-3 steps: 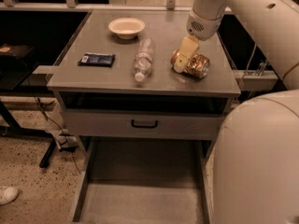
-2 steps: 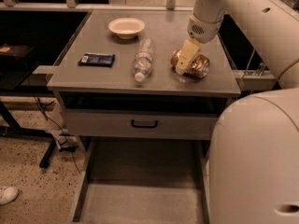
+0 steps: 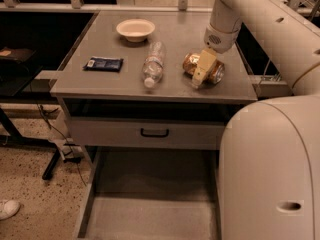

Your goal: Place orange can into middle drawer

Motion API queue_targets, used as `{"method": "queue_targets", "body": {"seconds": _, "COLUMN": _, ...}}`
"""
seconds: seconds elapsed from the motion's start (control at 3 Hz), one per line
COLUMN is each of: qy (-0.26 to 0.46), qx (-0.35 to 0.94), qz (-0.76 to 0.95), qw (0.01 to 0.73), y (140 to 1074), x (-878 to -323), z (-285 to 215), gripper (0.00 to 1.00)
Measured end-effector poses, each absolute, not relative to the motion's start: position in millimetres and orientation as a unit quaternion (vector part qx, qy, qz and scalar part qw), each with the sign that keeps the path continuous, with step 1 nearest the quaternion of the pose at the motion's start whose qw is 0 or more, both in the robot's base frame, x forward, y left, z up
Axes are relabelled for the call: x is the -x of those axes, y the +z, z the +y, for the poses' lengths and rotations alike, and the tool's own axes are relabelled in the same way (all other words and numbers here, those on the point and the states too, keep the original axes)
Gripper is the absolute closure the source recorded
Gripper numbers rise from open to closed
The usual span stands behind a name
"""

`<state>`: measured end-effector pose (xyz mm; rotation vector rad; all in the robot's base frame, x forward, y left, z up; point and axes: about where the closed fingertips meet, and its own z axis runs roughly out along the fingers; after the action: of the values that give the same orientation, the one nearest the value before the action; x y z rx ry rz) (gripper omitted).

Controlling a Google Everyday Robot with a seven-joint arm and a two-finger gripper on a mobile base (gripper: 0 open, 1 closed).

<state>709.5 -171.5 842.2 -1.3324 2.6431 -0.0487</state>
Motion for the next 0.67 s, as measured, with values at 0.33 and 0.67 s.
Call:
{"method": "queue_targets", "body": {"seconds": 0.33, "qy": -0.017, "qx": 0.448, "qz": 0.889, "qw": 0.094, "y": 840.6, "x": -712.4, "z": -169.8, "gripper": 0.19}}
{"method": "queue_targets", "body": {"seconds": 0.67, "qy": -0.017, "qx": 0.448, "qz": 0.889, "qw": 0.094, "y": 840.6, "x": -712.4, "z": -169.8, "gripper": 0.43}}
